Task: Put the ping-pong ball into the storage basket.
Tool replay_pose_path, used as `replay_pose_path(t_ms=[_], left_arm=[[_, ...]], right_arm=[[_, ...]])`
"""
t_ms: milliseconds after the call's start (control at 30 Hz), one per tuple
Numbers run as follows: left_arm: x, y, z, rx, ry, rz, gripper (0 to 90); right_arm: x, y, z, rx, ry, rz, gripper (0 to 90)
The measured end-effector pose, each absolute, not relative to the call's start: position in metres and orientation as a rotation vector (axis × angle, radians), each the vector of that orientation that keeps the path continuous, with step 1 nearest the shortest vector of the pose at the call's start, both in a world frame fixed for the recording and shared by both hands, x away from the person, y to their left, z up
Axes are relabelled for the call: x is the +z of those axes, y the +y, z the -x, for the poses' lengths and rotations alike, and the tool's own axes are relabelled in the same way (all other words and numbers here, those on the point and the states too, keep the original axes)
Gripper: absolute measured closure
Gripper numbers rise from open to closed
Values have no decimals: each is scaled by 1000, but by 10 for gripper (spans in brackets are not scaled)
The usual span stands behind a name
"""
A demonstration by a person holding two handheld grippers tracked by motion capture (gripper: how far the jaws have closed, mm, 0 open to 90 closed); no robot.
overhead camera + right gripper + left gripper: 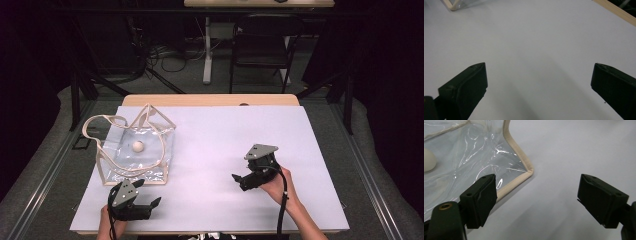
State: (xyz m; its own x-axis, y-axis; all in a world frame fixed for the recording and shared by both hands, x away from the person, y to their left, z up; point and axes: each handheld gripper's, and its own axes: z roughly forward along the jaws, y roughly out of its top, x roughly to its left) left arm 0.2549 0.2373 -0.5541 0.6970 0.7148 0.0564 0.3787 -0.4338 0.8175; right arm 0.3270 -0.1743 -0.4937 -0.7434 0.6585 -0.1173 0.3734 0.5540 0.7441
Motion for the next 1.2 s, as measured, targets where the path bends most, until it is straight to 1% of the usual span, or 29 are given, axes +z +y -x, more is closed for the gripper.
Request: replay_pose_path(t_ms=[1200], left_arm=[[-554,238,-254,512,839,-2069,164]], right_arm=[[-538,-212,-282,1055,2315,-921,1]])
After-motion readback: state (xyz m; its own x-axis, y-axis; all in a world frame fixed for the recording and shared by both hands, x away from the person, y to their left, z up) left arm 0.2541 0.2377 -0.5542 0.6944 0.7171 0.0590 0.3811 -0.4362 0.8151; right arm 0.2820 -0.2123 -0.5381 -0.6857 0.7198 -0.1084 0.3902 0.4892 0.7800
